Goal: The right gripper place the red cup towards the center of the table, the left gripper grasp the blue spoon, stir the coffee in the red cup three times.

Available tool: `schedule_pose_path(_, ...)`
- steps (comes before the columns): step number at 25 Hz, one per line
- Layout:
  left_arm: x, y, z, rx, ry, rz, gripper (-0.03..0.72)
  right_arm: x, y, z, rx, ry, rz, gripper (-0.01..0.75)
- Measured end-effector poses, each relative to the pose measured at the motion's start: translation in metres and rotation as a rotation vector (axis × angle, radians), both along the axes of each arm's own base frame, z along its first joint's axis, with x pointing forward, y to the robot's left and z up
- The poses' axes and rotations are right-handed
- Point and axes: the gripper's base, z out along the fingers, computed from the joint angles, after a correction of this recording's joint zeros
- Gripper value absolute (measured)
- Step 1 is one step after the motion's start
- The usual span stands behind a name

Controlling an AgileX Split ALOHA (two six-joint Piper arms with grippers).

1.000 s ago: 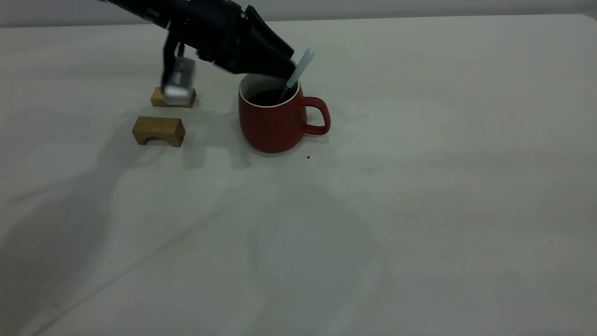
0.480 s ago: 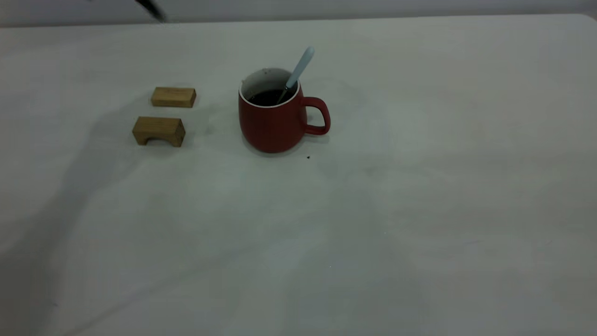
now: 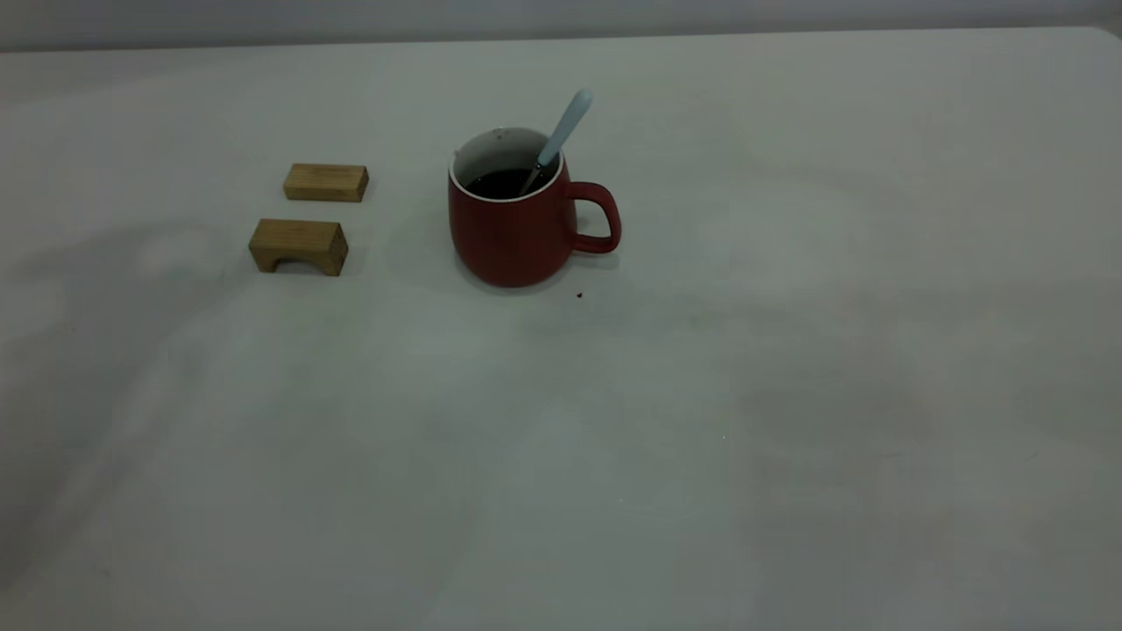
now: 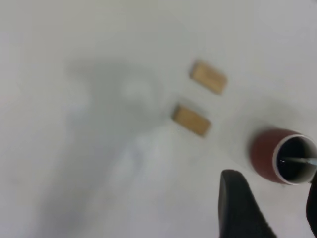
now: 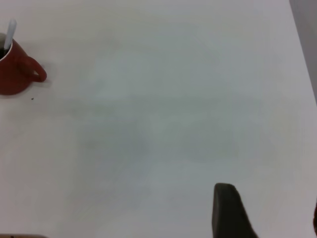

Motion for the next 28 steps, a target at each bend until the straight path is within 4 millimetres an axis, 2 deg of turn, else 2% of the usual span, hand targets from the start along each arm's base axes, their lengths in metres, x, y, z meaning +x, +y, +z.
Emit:
schedule_pose_path(4, -0.051, 0.006, 0.042, 0.147, -0.133, -0.345, 0.407, 0.000, 0.000, 0.000, 0.000, 0.000, 0.000, 0.442)
schedule_pose_path(8, -0.109, 0.002, 0.052, 0.217, -0.235, -0.707, 0.407, 0.000, 0.000, 0.000, 0.000, 0.000, 0.000, 0.442)
schedule_pose_path(11, -0.148, 0.003, 0.043, 0.217, -0.286, -0.798, 0.407, 0.000, 0.000, 0.000, 0.000, 0.000, 0.000, 0.442)
schedule_pose_path(14, -0.179, 0.009, 0.024, 0.222, -0.295, -0.805, 0.407, 0.000, 0.000, 0.000, 0.000, 0.000, 0.000, 0.442)
schedule_pose_path(21, -0.246, 0.022, -0.039, 0.197, -0.280, -0.758, 0.407, 0.000, 0.000, 0.000, 0.000, 0.000, 0.000, 0.442)
schedule_pose_path(24, -0.266, 0.029, -0.068, 0.206, -0.273, -0.723, 0.407, 0.000, 0.000, 0.000, 0.000, 0.000, 0.000, 0.442)
schedule_pose_path(28, -0.289, 0.038, -0.092, 0.216, -0.308, -0.627, 0.407, 0.000, 0.000, 0.000, 0.000, 0.000, 0.000, 0.442)
